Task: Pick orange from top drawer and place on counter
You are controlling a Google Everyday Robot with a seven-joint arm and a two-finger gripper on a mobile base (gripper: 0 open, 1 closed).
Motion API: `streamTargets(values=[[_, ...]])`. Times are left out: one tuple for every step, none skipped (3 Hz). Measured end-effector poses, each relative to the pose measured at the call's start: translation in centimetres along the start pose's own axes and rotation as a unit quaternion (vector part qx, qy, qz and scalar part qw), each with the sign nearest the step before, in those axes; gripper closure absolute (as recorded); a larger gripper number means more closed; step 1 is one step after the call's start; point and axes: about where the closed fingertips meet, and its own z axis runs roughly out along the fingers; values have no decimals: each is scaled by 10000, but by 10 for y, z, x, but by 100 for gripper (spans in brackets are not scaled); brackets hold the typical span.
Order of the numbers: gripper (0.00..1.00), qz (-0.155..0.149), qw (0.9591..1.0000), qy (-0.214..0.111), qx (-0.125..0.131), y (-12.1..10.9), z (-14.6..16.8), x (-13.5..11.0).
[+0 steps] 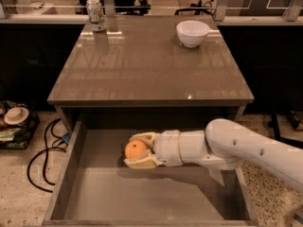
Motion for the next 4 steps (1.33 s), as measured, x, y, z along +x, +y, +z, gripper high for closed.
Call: streamTargets(values=[[100, 215, 9980, 301, 507, 11, -29, -35], [100, 320, 9928, 545, 1016, 26, -64, -65], [100, 293, 9873, 555, 1460, 17, -107, -87], [100, 245, 9827, 451, 1781, -12, -142, -111]])
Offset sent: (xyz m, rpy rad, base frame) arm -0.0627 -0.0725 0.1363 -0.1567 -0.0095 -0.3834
